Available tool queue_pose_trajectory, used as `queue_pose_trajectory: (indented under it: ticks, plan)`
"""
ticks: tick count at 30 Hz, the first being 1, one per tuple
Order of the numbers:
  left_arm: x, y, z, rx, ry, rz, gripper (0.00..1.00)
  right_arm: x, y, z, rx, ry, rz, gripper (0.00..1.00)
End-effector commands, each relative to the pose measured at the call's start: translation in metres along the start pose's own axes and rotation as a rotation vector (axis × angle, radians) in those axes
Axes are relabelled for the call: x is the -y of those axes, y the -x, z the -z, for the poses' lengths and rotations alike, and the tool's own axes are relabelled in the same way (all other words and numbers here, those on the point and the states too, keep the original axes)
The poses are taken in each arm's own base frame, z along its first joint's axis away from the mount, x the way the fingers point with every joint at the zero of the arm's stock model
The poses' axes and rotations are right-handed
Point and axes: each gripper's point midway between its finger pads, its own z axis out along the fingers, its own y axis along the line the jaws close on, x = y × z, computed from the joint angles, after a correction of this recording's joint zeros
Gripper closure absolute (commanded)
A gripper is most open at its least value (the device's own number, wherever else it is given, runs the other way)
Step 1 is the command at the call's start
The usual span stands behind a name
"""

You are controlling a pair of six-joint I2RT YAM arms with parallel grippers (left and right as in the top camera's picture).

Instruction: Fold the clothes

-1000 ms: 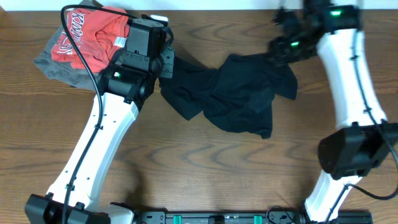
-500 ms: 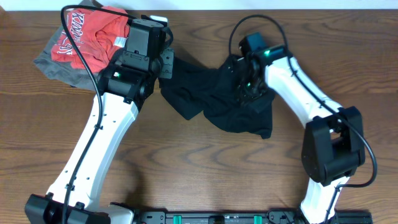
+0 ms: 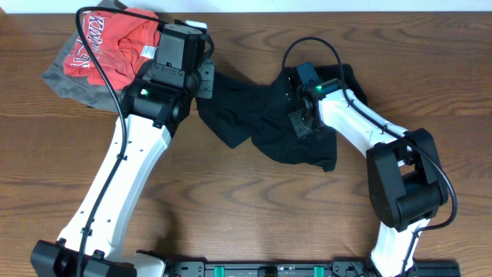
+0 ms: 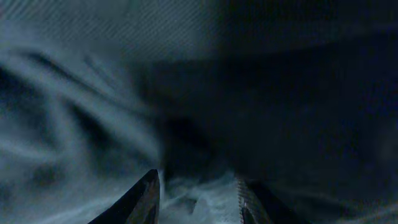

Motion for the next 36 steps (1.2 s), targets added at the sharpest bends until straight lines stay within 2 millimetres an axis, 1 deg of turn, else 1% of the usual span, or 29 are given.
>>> queue_pose_trajectory:
  ticks: [1, 7, 10, 13, 15, 17, 20, 23, 26, 29, 30, 32, 34, 36]
  plan:
    - [-0.005, 0.003, 0.003, 0.01, 0.018, 0.007, 0.94, 0.007, 0.0, -0.003, 0.017, -0.051, -0.031, 0.61]
    - [-0.005, 0.002, 0.003, 0.005, 0.018, 0.006, 0.94, 0.007, 0.0, -0.009, 0.032, -0.05, -0.033, 0.64]
    - [-0.005, 0.002, 0.003, 0.005, 0.018, 0.006, 0.94, 0.007, 0.001, -0.009, 0.037, -0.05, -0.035, 0.71]
    - [-0.005, 0.002, 0.003, 0.005, 0.018, 0.006, 0.94, 0.007, 0.004, -0.01, 0.048, -0.05, -0.036, 0.8]
    - [-0.005, 0.002, 0.003, 0.004, 0.018, 0.006, 0.94, 0.006, 0.004, -0.011, 0.052, -0.048, -0.039, 0.84]
    - [-0.005, 0.001, 0.003, 0.001, 0.018, 0.005, 0.94, 0.006, 0.003, -0.015, 0.048, -0.049, -0.047, 0.91]
    - [-0.005, -0.001, 0.003, -0.006, 0.019, 0.003, 0.94, 0.006, 0.0, -0.019, 0.041, -0.05, -0.048, 0.98]
    - [-0.005, -0.001, 0.003, -0.009, 0.019, 0.003, 0.94, 0.011, 0.003, -0.019, 0.054, -0.064, -0.073, 0.99]
    - [-0.006, -0.001, 0.003, -0.008, 0.02, 0.003, 0.94, 0.022, 0.012, -0.013, 0.085, -0.078, -0.107, 0.99]
    - [-0.006, 0.0, 0.003, -0.005, 0.02, 0.003, 0.94, 0.04, 0.032, 0.008, 0.142, -0.082, -0.151, 0.99]
    - [-0.006, 0.0, 0.003, -0.002, 0.02, 0.003, 0.94, 0.05, 0.041, 0.022, 0.169, -0.086, -0.173, 0.99]
    - [-0.008, 0.001, 0.003, 0.002, 0.023, 0.007, 0.94, 0.073, 0.06, 0.055, 0.235, -0.095, -0.221, 0.99]
    - [-0.011, 0.003, 0.002, 0.005, 0.029, 0.014, 0.94, 0.105, 0.08, 0.098, 0.32, -0.107, -0.277, 0.99]
    - [-0.014, 0.004, 0.002, 0.009, 0.033, 0.019, 0.94, 0.131, 0.093, 0.137, 0.398, -0.104, -0.31, 0.99]
